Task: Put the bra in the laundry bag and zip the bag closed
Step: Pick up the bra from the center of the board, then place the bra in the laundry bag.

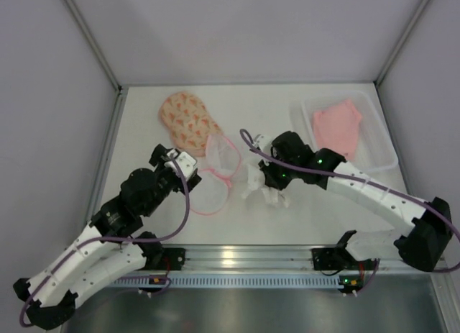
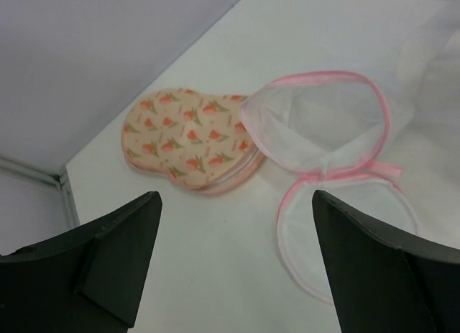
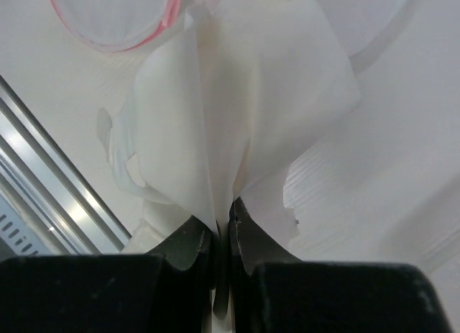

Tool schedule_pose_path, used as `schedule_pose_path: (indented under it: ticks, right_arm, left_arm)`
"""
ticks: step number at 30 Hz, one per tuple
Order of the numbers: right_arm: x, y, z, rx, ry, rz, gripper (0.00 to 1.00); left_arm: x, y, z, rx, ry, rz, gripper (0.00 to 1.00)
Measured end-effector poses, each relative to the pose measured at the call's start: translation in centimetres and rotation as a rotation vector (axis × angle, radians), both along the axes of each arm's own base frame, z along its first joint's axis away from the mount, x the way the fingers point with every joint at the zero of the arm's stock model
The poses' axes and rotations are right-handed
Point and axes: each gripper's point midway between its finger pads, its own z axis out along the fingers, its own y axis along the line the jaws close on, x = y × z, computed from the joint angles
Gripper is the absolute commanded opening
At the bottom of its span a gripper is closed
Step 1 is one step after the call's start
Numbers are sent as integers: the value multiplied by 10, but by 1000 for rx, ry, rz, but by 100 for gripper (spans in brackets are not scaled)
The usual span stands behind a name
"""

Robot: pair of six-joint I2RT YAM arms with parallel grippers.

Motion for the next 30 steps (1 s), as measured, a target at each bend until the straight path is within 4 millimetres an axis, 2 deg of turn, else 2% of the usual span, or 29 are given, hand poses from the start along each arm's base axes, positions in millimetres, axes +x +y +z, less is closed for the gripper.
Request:
schedule_pose_path:
  ticks: [4, 7, 10, 14, 15, 17, 20, 23, 27, 30]
  right_arm:
    - [5, -16, 27, 72, -14, -12, 0]
    - [11, -9, 58, 136, -27, 12, 0]
    - [23, 7, 103, 231, -68, 41, 0]
    - [35, 36, 161, 374, -115, 95, 0]
    - [38, 43, 170, 400, -117, 108, 0]
    - [45, 58, 179, 439, -108, 136, 0]
    - [58, 80, 172, 457, -69, 159, 0]
    - [69, 94, 148, 439, -6, 166, 0]
    - [76, 106, 115, 407, 88, 152, 0]
    - [79, 112, 105, 405, 123, 147, 0]
  left_arm:
    - [9, 5, -29, -17, 142, 56, 94]
    - [17, 2, -62, -2, 301, 76, 97]
    - [34, 3, -97, -28, 508, 88, 97]
    - [65, 31, -139, -136, 759, 171, 96]
    - [69, 34, -147, -153, 799, 177, 94]
    - [69, 27, -163, -185, 892, 131, 90]
    - [62, 11, -178, -221, 993, 30, 86]
    - [56, 4, -194, -256, 1079, -34, 83]
    - [57, 10, -211, -304, 1149, -40, 83]
    - [60, 17, -220, -331, 1169, -35, 83]
